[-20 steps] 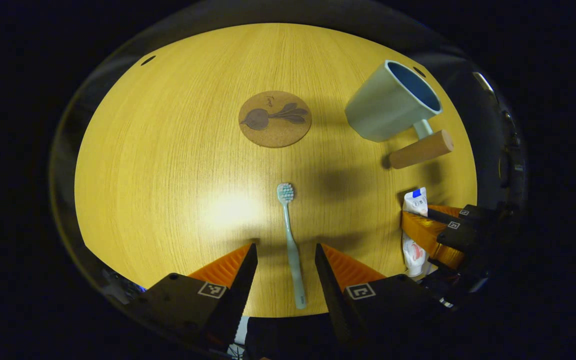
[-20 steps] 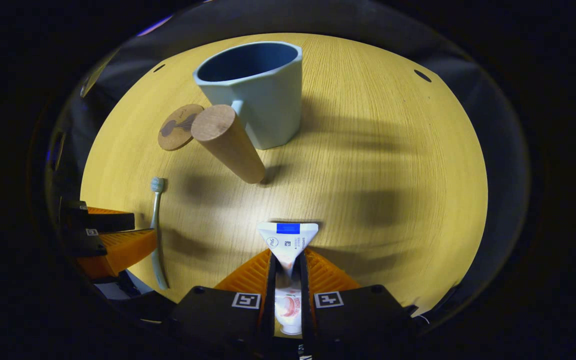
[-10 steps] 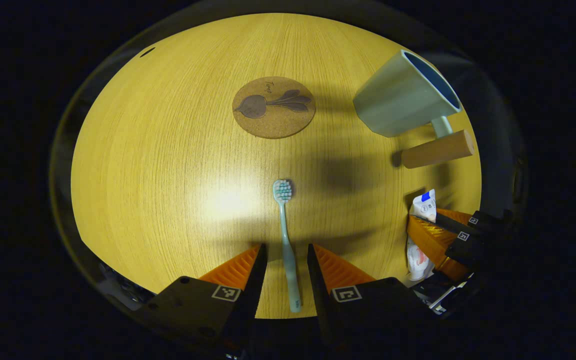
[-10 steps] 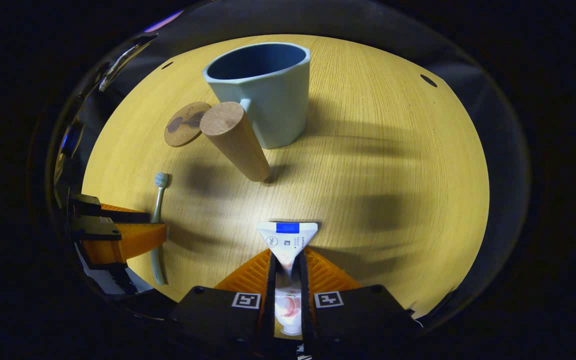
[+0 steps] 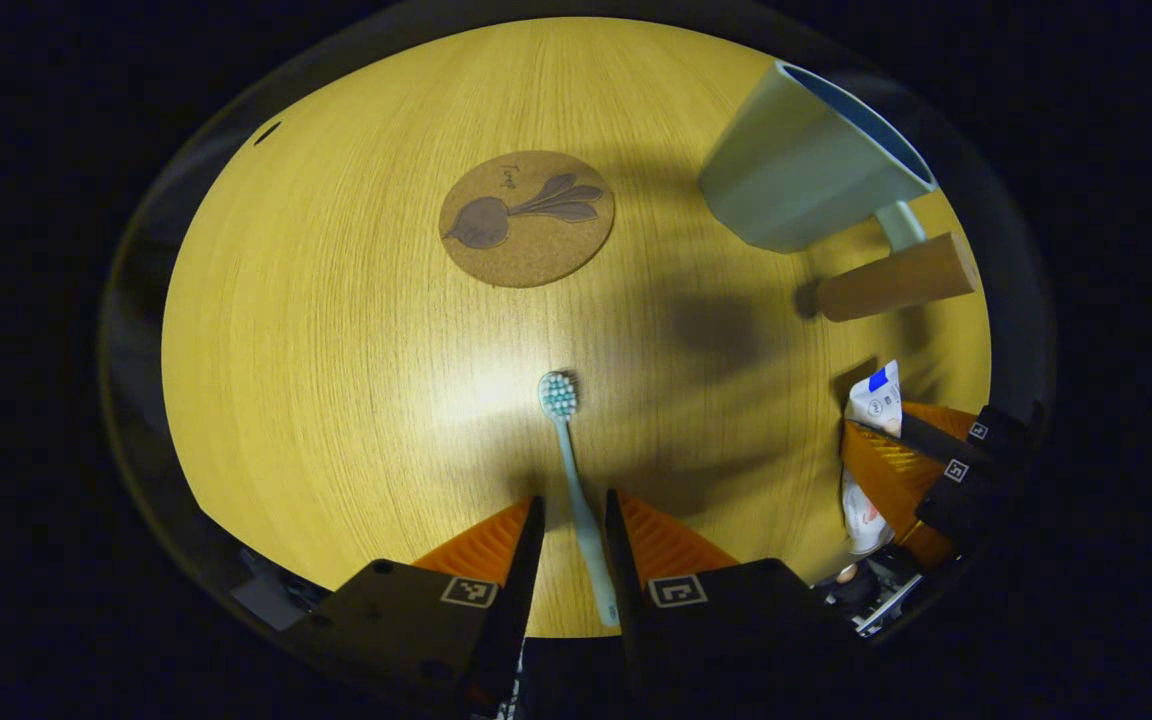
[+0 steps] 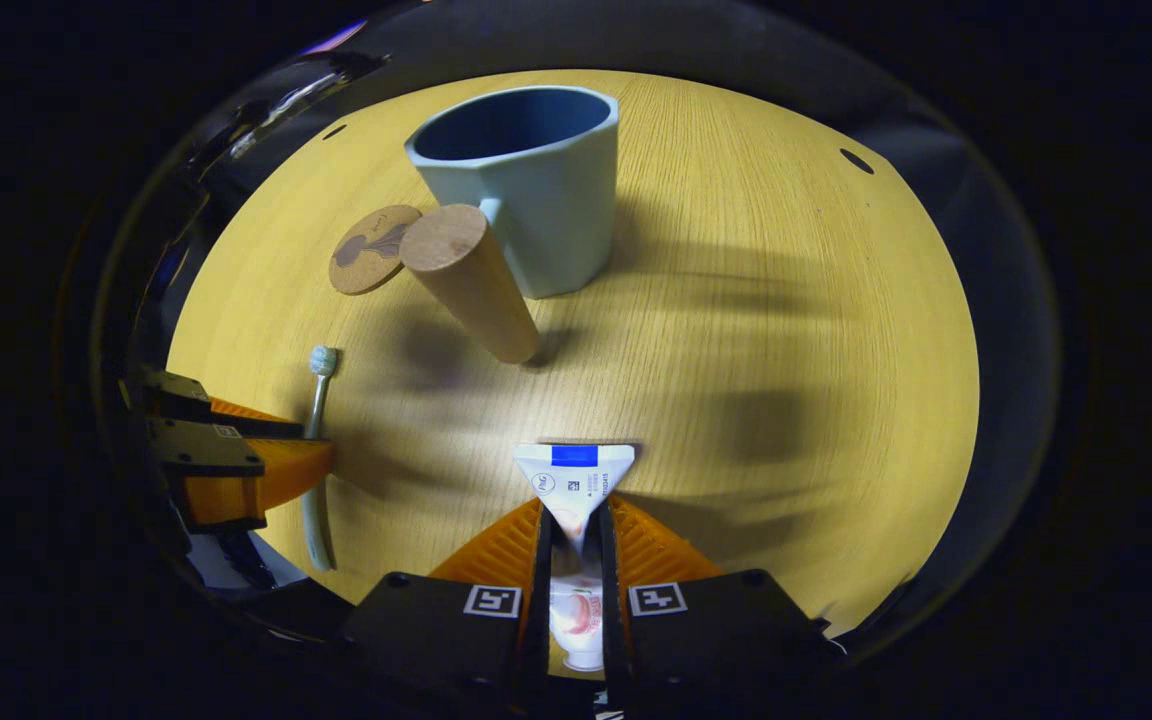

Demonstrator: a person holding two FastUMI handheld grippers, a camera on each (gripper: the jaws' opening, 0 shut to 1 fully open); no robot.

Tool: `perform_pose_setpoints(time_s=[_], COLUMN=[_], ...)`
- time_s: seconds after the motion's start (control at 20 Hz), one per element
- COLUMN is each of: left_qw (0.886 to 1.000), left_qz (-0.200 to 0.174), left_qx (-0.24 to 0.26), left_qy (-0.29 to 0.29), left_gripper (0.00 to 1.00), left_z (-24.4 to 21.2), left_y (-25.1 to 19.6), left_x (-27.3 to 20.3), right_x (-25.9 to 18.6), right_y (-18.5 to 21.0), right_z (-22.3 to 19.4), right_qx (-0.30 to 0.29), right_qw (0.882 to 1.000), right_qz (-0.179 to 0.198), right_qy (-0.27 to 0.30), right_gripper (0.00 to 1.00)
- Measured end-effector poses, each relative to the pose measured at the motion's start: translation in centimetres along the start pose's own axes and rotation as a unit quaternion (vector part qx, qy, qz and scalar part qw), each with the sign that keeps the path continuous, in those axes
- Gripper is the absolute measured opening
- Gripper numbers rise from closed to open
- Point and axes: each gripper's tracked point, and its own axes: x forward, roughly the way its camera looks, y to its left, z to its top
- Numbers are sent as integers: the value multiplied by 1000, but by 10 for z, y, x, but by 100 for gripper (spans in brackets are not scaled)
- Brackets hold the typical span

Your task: Put the toothbrush and toothpaste on the desktop into the cup, then pick up the cup and place it on the coaster on the desktop.

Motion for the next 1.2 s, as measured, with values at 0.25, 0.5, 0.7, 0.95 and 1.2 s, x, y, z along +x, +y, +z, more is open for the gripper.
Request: perform_pose_setpoints(time_s=[0.25,0.5,0.7,0.95,1.2], left_qw=[1000,1000,1000,1000,998], left_qz=[-2,-7,-6,-16,-26], left_qx=[-2,3,5,13,-2], left_qy=[-3,-4,-3,-22,-50], left_gripper=[17,5,4,1,1], left_z=[3,2,2,1,1], left_y=[1,1,1,0,2], left_x=[0,0,-1,-1,-2], right_x=[0,0,0,0,0], right_y=[0,0,-1,-1,-1], right_z=[0,0,0,0,-1], right_qx=[-1,-2,-7,-4,19], right_qw=[1000,1000,1000,1000,999], right_qz=[0,-1,-1,-1,-2], right_qy=[-1,-2,-4,-23,-48], right_gripper=[25,25,25,21,18])
